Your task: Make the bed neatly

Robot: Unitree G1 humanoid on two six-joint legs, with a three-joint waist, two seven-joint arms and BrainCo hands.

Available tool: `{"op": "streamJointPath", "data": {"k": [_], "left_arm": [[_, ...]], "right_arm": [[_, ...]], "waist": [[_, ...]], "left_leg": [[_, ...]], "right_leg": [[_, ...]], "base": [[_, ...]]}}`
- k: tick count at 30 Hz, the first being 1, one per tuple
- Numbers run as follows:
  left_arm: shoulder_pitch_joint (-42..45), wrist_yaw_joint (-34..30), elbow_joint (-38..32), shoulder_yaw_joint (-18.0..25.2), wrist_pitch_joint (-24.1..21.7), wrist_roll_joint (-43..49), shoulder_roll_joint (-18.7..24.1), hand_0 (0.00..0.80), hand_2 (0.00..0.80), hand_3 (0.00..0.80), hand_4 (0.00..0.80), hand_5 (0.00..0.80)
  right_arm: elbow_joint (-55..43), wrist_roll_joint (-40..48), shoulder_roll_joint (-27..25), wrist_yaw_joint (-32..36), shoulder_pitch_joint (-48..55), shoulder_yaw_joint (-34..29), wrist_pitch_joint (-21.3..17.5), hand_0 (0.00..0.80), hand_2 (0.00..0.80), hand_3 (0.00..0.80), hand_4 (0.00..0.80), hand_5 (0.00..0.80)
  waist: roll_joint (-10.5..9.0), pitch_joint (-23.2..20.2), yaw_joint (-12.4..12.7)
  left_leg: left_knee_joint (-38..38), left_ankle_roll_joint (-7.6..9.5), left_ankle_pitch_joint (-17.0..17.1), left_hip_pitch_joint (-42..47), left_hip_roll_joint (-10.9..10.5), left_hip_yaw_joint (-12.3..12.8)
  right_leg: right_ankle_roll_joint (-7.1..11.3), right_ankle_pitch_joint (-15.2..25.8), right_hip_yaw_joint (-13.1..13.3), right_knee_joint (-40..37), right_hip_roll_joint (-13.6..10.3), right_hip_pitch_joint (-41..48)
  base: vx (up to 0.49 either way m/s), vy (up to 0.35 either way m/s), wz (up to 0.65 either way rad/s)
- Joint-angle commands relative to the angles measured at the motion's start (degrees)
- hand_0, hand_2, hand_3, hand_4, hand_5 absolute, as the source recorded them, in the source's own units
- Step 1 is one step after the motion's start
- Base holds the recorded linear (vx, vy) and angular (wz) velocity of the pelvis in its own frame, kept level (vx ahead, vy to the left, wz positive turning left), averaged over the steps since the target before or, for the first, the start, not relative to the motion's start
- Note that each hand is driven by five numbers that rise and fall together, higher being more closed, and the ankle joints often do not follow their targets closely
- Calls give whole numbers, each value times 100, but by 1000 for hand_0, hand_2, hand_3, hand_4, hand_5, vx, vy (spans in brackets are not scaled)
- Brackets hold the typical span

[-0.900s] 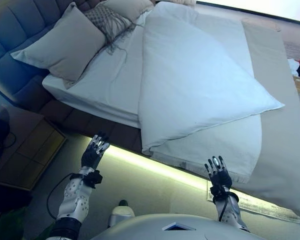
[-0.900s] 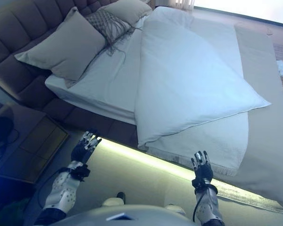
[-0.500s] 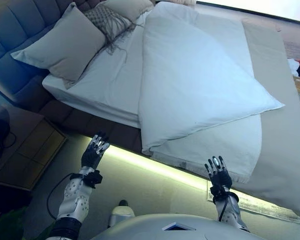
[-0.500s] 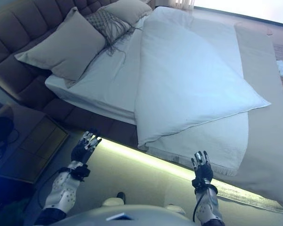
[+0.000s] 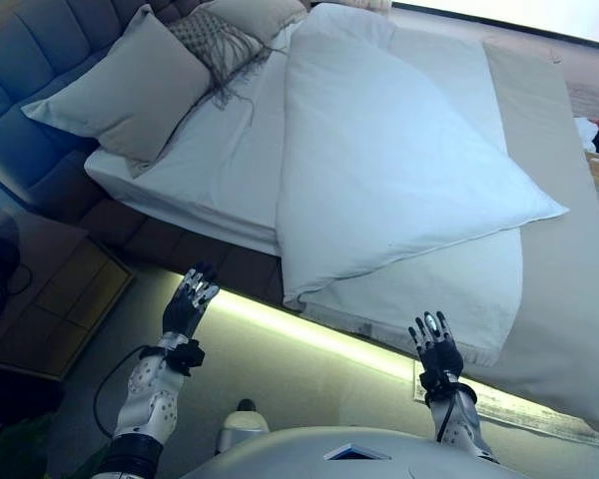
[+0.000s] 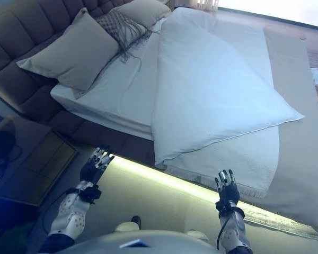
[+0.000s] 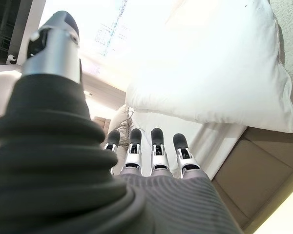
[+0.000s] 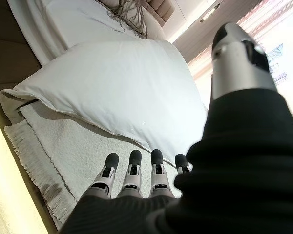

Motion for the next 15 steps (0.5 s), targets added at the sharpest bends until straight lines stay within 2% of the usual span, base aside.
{"op": "streamJointPath", "data": {"k": [1,5,15], "left_arm": [[-243,-82,-207,68,-304,-27,182,0,0,0,0,0],[-225,-53,-262,125,-252,-65,208,0,0,0,0,0],[-151,4,-137,147,-145,66,194,0,0,0,0,0]], "right_arm": [[-419,-20,-99,33,-187,-65,-172,0,0,0,0,0],[-391,-40,-101,71,-190,-70,-153,0,0,0,0,0],[-271,-75,-109,29,-222,-21,40,0,0,0,0,0]], "waist": [[-126,40,14],[-121,44,41],[-156,19,106]], "left_leg": [[84,491,-448,314,-375,451],[93,515,-456,327,-400,402],[93,453,-442,327,-337,357]], "right_leg": [[14,239,94,85,19,-253],[7,220,100,105,16,-226],[-1,200,30,100,28,-201]], "base": [[0,0,0],[0,0,0],[33,-19,5]]}}
